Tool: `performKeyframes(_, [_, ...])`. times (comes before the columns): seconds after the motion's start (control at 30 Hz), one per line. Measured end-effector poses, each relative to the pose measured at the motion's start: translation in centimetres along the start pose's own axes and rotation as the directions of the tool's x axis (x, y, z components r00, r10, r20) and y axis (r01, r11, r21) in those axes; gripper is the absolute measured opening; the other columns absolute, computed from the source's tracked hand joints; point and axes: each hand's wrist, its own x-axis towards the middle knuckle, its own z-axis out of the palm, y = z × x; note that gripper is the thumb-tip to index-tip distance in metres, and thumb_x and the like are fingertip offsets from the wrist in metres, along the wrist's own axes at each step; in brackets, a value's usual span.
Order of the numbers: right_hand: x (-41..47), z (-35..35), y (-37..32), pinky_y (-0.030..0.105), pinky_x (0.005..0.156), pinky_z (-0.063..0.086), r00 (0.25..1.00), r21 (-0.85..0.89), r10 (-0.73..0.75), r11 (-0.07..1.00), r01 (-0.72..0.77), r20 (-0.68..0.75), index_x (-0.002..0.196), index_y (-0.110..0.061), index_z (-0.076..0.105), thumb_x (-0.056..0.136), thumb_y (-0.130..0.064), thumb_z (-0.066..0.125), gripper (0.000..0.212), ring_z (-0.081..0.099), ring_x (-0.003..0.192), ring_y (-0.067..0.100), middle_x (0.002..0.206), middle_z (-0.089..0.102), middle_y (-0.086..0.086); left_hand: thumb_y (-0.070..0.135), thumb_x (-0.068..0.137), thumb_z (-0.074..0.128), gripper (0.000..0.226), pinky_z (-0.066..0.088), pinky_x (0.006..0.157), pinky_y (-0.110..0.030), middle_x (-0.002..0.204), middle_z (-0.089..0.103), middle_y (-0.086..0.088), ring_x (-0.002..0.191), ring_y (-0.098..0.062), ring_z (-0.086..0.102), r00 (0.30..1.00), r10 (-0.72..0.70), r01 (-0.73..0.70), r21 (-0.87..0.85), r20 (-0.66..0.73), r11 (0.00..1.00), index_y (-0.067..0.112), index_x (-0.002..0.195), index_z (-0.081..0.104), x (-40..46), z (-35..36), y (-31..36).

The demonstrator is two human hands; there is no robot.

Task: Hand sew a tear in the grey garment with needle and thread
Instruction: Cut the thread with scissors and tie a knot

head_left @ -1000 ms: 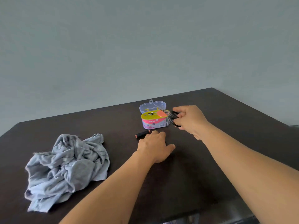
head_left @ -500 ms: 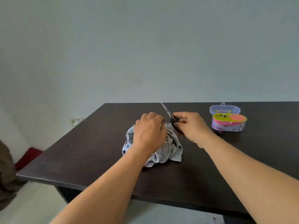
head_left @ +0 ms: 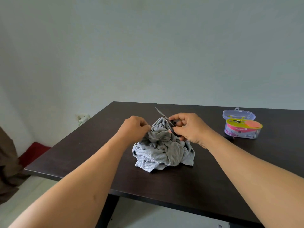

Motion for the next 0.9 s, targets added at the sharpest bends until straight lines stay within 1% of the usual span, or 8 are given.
performKeyframes(0.1, [-0.3, -0.6, -0.4, 0.029, 0.061, 0.059, 0.999, -0.014, 0.011, 1.000, -0.010, 0.040, 0.107, -0.023, 0.069, 0.086, -0.002, 0.070, 0.030, 0.063, 0.073, 0.014, 0.084, 0.071, 0.005, 0.026, 0.095, 0.055, 0.020, 0.043, 0.060, -0.026, 0.071, 0.062, 0.007, 0.067, -0.012, 0.058, 0.999, -0.041, 0.040, -0.075, -0.001, 0.996, 0.023, 0.076, 0.061, 0.7, 0.0, 0.2])
performKeyframes(0.2, [-0.5, -1.4, -0.7, 0.031, 0.061, 0.058, 0.993, -0.038, 0.030, 0.999, -0.026, 0.111, 0.105, -0.023, 0.069, 0.083, -0.002, 0.072, 0.030, 0.063, 0.073, 0.017, 0.090, 0.073, 0.015, 0.023, 0.094, 0.056, 0.020, 0.054, 0.073, -0.038, 0.068, 0.061, 0.003, 0.068, -0.021, 0.058, 0.994, -0.099, 0.107, -0.224, 0.047, 0.969, 0.019, 0.075, 0.061, 1.1, 0.0, 0.6])
performKeyframes(0.27, [-0.6, -1.9, -0.9, 0.030, 0.060, 0.057, 0.983, -0.101, 0.050, 0.994, -0.032, 0.175, 0.108, -0.020, 0.070, 0.080, -0.004, 0.074, 0.032, 0.062, 0.071, 0.019, 0.083, 0.069, 0.013, 0.017, 0.093, 0.055, 0.020, 0.056, 0.057, -0.035, 0.065, 0.057, -0.001, 0.063, -0.022, 0.053, 0.990, -0.122, 0.141, -0.392, 0.072, 0.909, 0.014, 0.075, 0.060, 1.4, -0.1, 0.7])
performKeyframes(0.3, [-0.7, -2.1, -1.1, 0.030, 0.060, 0.056, 0.977, -0.143, 0.065, 0.989, -0.036, 0.202, 0.108, -0.020, 0.071, 0.079, -0.006, 0.076, 0.032, 0.061, 0.069, 0.018, 0.078, 0.067, 0.009, 0.013, 0.095, 0.052, 0.021, 0.048, 0.042, -0.025, 0.064, 0.053, -0.003, 0.059, -0.020, 0.049, 0.987, -0.130, 0.159, -0.449, 0.094, 0.879, 0.012, 0.075, 0.058, 1.3, -0.2, 0.9])
performKeyframes(0.37, [-0.7, -2.4, -1.8, 0.028, 0.059, 0.054, 0.965, -0.232, 0.090, 0.972, -0.031, 0.247, 0.107, -0.021, 0.072, 0.077, -0.012, 0.079, 0.032, 0.058, 0.065, 0.016, 0.071, 0.064, 0.001, 0.009, 0.098, 0.047, 0.023, 0.030, 0.034, -0.016, 0.064, 0.049, -0.003, 0.054, -0.017, 0.044, 0.982, -0.133, 0.185, -0.503, 0.138, 0.844, 0.012, 0.076, 0.054, 0.9, -0.5, 1.4])
performKeyframes(0.53, [-0.2, -2.6, -3.2, 0.024, 0.058, 0.046, 0.958, -0.398, 0.096, 0.917, 0.021, 0.270, 0.107, -0.027, 0.073, 0.073, -0.023, 0.082, 0.035, 0.055, 0.065, 0.013, 0.074, 0.061, -0.011, 0.016, 0.099, 0.046, 0.020, 0.027, 0.049, -0.022, 0.063, 0.054, 0.002, 0.049, -0.012, 0.051, 0.970, -0.113, 0.210, -0.504, 0.216, 0.838, 0.018, 0.081, 0.053, 0.8, -0.8, 1.3])
performKeyframes(0.7, [0.5, -2.6, -4.2, 0.017, 0.063, 0.038, 0.956, -0.509, 0.067, 0.856, 0.093, 0.286, 0.112, -0.030, 0.072, 0.077, -0.027, 0.078, 0.036, 0.055, 0.069, 0.000, 0.078, 0.059, -0.017, 0.020, 0.102, 0.047, 0.022, 0.030, 0.051, -0.023, 0.063, 0.057, 0.005, 0.051, -0.011, 0.057, 0.966, -0.098, 0.208, -0.498, 0.240, 0.842, 0.021, 0.081, 0.054, 0.5, -1.0, 1.5])
performKeyframes(0.9, [1.3, -2.4, -5.3, 0.015, 0.061, 0.037, 0.955, -0.590, 0.018, 0.790, 0.169, 0.298, 0.117, -0.029, 0.070, 0.080, -0.024, 0.074, 0.038, 0.053, 0.071, -0.002, 0.079, 0.055, -0.022, 0.022, 0.102, 0.048, 0.022, 0.031, 0.050, -0.024, 0.068, 0.057, 0.002, 0.054, -0.013, 0.056, 0.972, -0.078, 0.182, -0.494, 0.223, 0.850, 0.021, 0.081, 0.054, 0.8, -1.2, 1.5])
